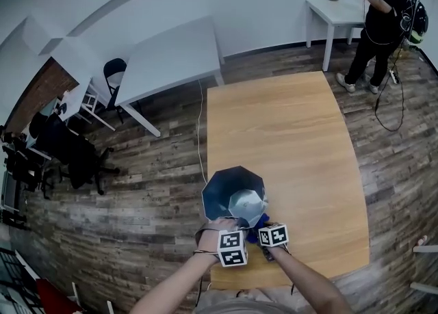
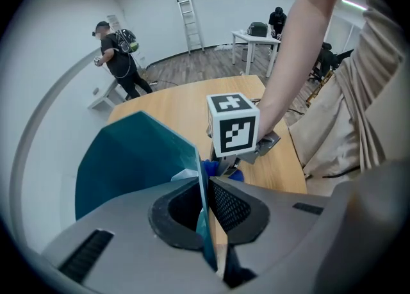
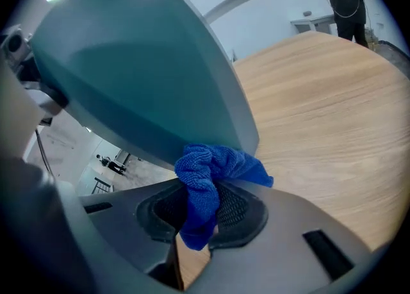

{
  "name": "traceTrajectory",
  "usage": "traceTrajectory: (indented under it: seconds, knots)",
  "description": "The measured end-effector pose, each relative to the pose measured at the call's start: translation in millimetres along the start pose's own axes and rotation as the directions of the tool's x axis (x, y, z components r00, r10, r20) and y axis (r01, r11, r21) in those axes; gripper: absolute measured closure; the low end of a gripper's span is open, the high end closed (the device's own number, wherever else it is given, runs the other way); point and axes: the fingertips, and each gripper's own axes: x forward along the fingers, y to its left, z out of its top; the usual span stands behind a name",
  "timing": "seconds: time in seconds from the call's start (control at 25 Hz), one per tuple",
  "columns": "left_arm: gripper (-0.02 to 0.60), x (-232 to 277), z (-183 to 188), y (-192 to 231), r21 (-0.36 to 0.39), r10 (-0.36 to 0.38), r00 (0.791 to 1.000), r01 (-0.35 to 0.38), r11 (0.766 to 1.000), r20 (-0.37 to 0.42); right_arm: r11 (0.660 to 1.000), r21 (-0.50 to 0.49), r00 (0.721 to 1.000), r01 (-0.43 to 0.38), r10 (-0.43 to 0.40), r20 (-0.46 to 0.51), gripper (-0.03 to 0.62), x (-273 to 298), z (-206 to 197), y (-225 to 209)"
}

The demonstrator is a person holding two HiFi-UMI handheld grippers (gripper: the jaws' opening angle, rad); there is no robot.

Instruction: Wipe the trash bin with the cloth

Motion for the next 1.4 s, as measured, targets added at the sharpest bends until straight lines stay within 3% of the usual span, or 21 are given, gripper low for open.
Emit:
traceTrajectory:
  seconds: [0.28,0.6,0.88,1.16,1.28,1.4]
  knots:
    - [0.548,1.6,-4.2,2.3,0.016,-0.003,1.000,0.003,1.000,-0.001,0.998,-0.007,0.995,0.064,-0.065,-0.075,0.514,37.7,-13.5,-33.5]
    - [0.546,5.4,-5.4,3.6,0.036,0.048,0.999,-0.048,0.998,0.018,0.998,0.020,0.996,0.065,-0.064,-0.062,0.514,38.4,-13.9,-34.7]
    - [0.445,-26.8,-16.6,9.4,0.084,0.131,0.989,-0.136,0.987,0.070,0.999,-0.032,1.000,0.004,-0.004,0.012,0.514,-11.6,-0.6,7.8]
    - [0.420,-51.3,-59.9,6.0,0.133,0.151,0.984,-0.162,0.978,0.090,0.997,-0.078,0.991,-0.021,0.031,0.128,0.514,-83.1,15.7,64.1]
    - [0.413,-46.2,-74.8,0.0,0.198,0.139,0.988,-0.149,0.969,0.062,0.998,-0.060,0.982,-0.022,0.033,0.185,0.514,-111.3,23.3,83.6]
    - [0.413,-39.7,-84.5,1.0,0.289,0.174,0.984,-0.174,0.941,0.024,0.999,-0.027,0.973,-0.021,0.027,0.231,0.514,-133.0,28.6,99.7]
